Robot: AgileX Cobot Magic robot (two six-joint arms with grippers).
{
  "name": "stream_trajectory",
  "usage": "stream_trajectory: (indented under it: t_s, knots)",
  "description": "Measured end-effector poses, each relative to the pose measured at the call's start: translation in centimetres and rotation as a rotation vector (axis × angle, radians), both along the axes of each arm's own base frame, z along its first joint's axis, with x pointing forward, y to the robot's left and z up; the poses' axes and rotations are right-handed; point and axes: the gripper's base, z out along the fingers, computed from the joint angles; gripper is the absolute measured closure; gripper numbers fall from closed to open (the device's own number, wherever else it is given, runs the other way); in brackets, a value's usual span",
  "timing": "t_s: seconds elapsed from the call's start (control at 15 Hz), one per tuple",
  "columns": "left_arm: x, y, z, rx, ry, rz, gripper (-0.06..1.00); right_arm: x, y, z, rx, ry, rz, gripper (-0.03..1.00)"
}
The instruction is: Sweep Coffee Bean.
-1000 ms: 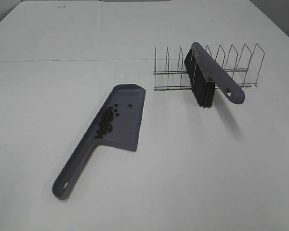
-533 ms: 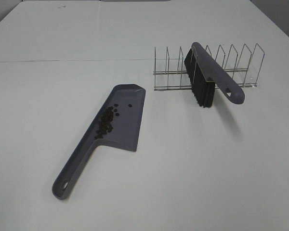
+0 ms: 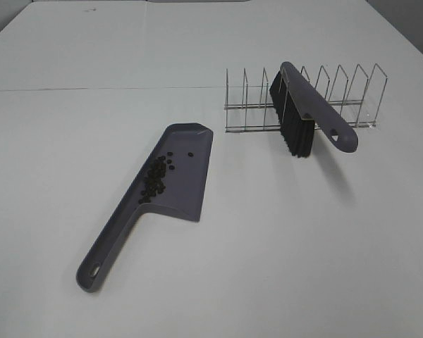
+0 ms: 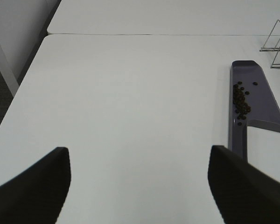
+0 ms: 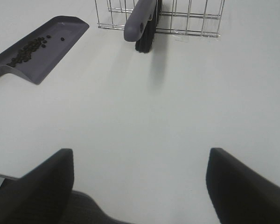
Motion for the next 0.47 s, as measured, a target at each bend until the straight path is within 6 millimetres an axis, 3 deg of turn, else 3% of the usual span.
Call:
stream_trajectory:
  t_s: [0.47]
  knots:
    - [0.00, 0.00, 0.00, 0.000, 0.000, 0.000, 0.21, 0.00, 0.00, 0.00, 0.000, 0.000, 0.000, 0.27]
